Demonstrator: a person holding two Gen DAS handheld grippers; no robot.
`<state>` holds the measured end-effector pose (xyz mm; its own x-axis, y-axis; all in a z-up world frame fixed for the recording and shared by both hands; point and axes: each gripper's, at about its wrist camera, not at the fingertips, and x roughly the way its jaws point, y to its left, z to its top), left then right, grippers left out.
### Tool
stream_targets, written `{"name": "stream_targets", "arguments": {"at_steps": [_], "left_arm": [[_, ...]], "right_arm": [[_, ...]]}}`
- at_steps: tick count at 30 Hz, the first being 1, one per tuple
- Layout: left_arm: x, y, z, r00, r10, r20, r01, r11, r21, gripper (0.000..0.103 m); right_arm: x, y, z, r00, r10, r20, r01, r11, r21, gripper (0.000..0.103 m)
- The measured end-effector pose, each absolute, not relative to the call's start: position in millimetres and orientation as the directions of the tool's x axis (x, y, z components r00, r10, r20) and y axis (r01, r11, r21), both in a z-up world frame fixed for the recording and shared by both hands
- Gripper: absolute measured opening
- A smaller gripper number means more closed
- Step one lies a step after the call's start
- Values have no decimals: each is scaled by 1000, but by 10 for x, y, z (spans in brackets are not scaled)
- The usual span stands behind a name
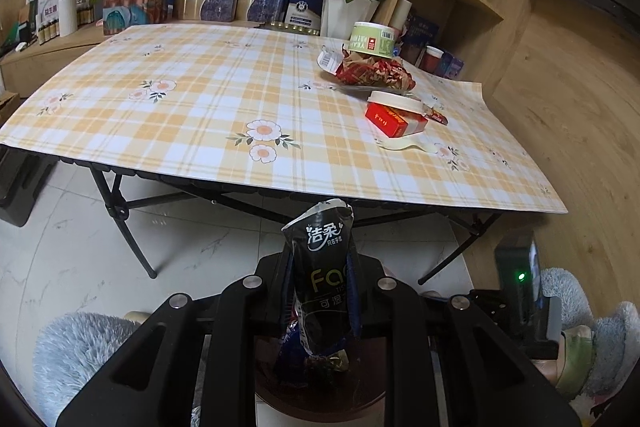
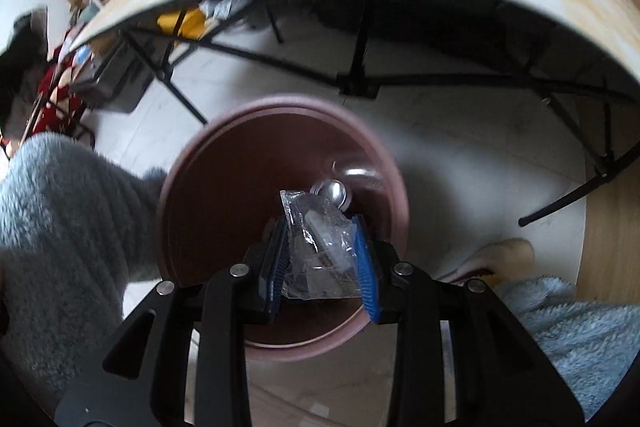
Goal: Collect trash
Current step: 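Carry tissue pack and plastic wrapper over the brown bin and open both grippers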
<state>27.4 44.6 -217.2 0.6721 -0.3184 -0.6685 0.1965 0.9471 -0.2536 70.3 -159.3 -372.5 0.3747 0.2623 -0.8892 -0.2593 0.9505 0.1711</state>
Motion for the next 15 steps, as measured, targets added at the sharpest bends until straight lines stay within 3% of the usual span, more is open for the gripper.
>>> {"name": "stream_targets", "arguments": {"at_steps": [7, 12, 15], "left_arm": [[311, 480, -2216, 659, -318, -682, 174, 946, -273, 21], [318, 459, -2226, 655, -313, -687, 179, 949, -261, 21], [341, 451, -2261, 643, -314, -698, 178, 948, -262, 21]], "right_arm": [[708, -1503, -3880, 291, 271, -918, -298, 937, 182, 43], [708, -1519, -3805, 328, 263, -907, -291, 942, 168, 78], [707, -1559, -3712, 374, 261, -890, -284, 946, 158, 88]]}}
